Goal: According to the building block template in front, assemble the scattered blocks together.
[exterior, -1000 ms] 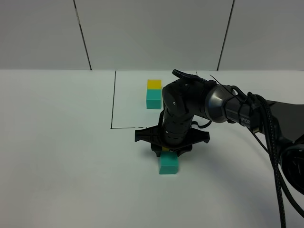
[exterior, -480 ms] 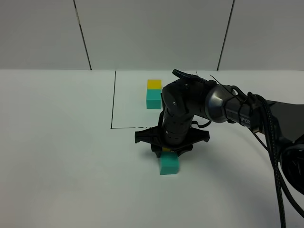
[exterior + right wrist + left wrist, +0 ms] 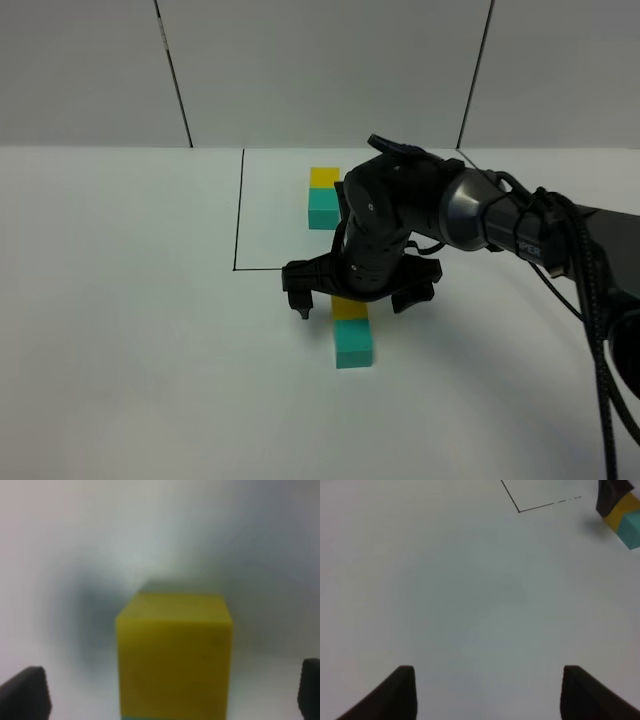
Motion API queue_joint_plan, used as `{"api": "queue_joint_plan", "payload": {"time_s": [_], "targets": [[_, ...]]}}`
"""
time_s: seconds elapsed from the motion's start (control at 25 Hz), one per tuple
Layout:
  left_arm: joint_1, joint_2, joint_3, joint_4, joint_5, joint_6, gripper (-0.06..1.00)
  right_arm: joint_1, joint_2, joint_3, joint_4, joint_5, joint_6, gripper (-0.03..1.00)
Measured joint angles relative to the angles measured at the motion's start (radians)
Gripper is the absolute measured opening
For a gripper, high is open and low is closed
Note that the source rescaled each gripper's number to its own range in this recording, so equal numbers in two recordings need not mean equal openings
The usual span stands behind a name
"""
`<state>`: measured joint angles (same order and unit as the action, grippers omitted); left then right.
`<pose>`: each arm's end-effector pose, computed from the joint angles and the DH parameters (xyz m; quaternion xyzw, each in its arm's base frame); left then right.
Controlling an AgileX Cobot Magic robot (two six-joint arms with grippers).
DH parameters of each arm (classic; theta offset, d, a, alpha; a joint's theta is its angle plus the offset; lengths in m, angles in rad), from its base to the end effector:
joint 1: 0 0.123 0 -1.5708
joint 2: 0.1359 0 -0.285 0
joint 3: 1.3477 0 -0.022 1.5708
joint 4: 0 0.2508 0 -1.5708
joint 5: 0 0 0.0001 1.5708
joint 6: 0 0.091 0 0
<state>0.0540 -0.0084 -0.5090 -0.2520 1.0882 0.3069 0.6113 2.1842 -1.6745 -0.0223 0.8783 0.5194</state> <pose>-0.0087 -0.0206 0.2796 0.1147 0.8413 -0.0313 0.5273 0.3744 0.2605 0.1612 -0.0514 0.9895 0.0641 0.1187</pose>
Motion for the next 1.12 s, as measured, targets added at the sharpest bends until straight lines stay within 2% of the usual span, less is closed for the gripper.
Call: {"api": "queue_joint_plan", "payload": {"time_s": [0.2, 0.4, 0.52, 0.68, 0.96, 1.12], "targets": [[0.000, 0.000, 0.000, 0.000, 0.000, 0.000, 0.38, -0.063, -0.146, -0.001, 0.004, 0.030, -0.111, 1.00], [0.000, 0.000, 0.000, 0.000, 0.000, 0.000, 0.38, -0.249, -0.223, 0.040, 0.010, 0.105, -0.231, 1.00], [0.000, 0.000, 0.000, 0.000, 0.000, 0.000, 0.38, -0.384, -0.311, 0.165, 0.005, 0.074, -0.269, 1.00], [0.000, 0.000, 0.000, 0.000, 0.000, 0.000, 0.38, -0.501, -0.509, 0.388, -0.014, 0.001, -0.303, 1.00], [0.000, 0.000, 0.000, 0.000, 0.000, 0.000, 0.38, -0.547, -0.954, 0.730, -0.067, 0.003, -0.302, 1.00], [0.000, 0.000, 0.000, 0.000, 0.000, 0.000, 0.38, -0.547, -1.207, 0.878, -0.075, 0.057, -0.300, 1.00]]}}
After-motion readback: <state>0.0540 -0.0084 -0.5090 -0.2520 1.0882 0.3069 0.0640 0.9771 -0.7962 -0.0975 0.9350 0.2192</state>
